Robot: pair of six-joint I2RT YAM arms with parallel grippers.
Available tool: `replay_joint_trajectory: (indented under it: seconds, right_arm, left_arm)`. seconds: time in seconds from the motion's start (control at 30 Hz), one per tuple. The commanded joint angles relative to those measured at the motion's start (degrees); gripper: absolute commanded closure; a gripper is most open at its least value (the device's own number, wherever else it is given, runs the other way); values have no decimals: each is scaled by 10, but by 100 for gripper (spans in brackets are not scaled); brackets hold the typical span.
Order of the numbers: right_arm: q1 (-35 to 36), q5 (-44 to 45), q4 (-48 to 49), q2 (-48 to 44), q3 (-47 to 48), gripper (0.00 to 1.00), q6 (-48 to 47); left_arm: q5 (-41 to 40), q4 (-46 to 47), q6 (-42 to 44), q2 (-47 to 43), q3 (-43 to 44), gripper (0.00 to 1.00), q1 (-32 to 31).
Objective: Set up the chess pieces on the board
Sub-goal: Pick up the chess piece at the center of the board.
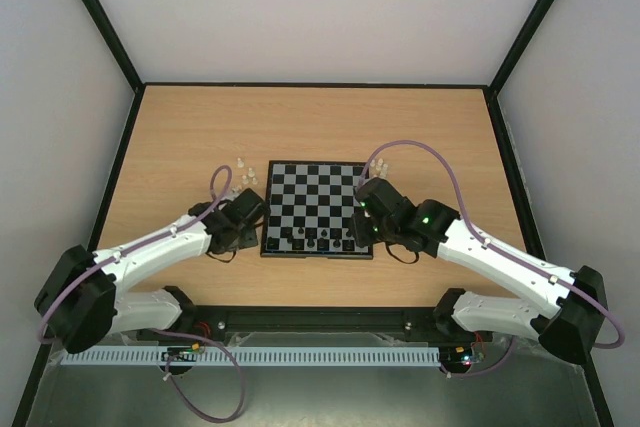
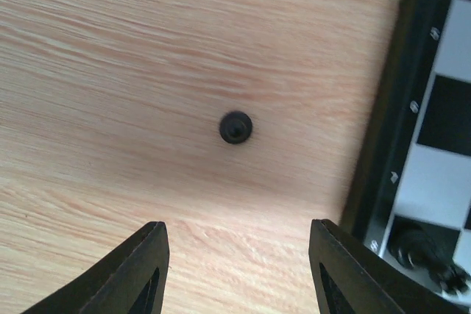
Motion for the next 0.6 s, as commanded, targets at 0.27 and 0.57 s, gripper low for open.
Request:
replay_joint_trajectory:
  seconds: [0.27,0.57]
  right_arm:
    - [-1,-4,-2,5,4,69,-6]
    - [-2,0,1,6,-4,69,-9]
  left_arm:
    - [17,102,44,79,6,51,95]
    - [23,128,59,117,3,80,106]
